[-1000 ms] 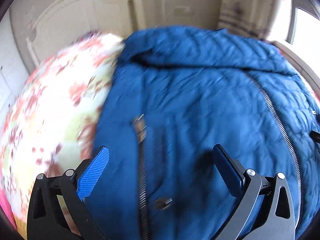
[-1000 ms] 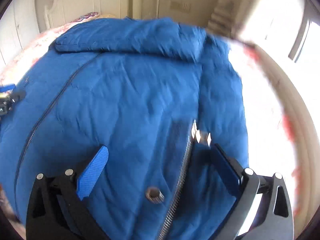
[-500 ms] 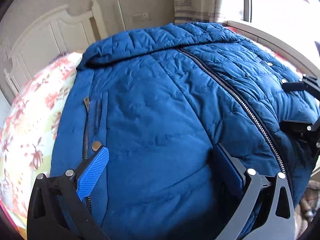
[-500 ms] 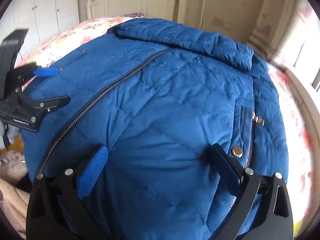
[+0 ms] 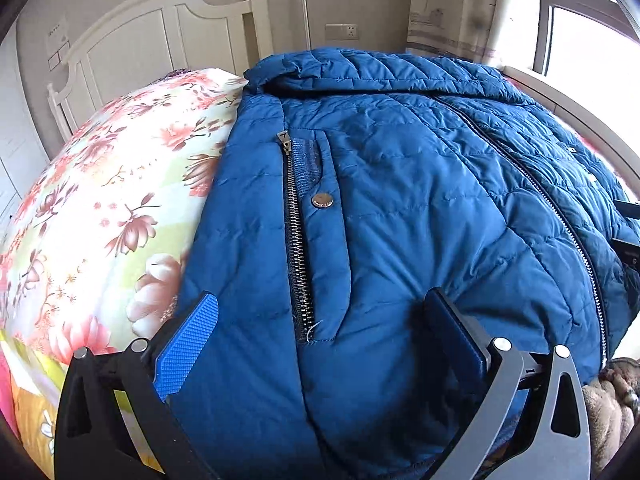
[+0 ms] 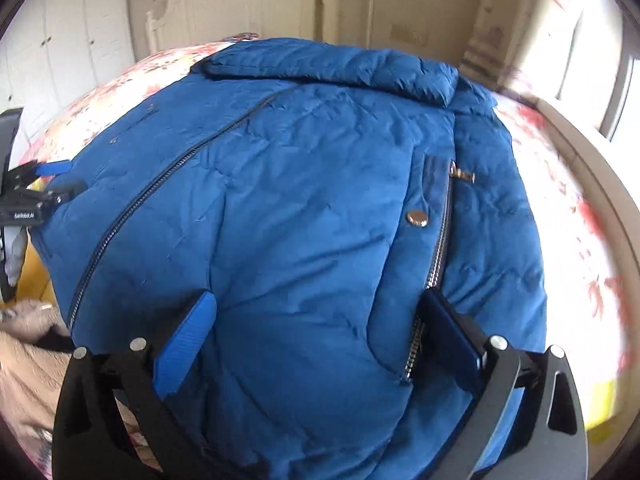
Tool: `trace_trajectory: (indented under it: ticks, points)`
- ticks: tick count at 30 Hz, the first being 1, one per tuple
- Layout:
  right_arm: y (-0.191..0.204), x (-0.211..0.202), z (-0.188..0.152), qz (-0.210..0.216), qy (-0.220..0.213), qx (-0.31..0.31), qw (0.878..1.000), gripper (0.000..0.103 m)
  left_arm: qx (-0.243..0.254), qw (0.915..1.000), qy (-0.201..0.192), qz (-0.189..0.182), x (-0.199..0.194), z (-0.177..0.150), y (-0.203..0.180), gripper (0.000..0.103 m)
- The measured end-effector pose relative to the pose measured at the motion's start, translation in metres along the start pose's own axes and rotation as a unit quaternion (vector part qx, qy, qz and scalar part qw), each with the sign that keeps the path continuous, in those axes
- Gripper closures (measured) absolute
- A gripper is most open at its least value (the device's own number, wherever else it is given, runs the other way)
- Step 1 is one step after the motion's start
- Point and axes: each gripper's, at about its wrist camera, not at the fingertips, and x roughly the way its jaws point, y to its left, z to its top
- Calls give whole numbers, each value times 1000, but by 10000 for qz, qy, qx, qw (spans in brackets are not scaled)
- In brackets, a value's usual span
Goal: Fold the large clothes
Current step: 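Move both grippers to the jacket hem beside the zipper, then grasp the jacket hem with both grippers and lift it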
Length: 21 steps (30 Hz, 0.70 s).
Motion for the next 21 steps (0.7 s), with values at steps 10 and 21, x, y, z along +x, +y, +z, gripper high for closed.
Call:
trace_trajectory:
  ticks: [10,21]
  points:
    - [65,5,-14,419,-447,-903,9940,2,826,9944,-469,-463,-14,-25,-49,4]
    - [-38,-39,-28,-362,-541,305,9974,3,-197,9979,-440,-437,-32,-28,23,4]
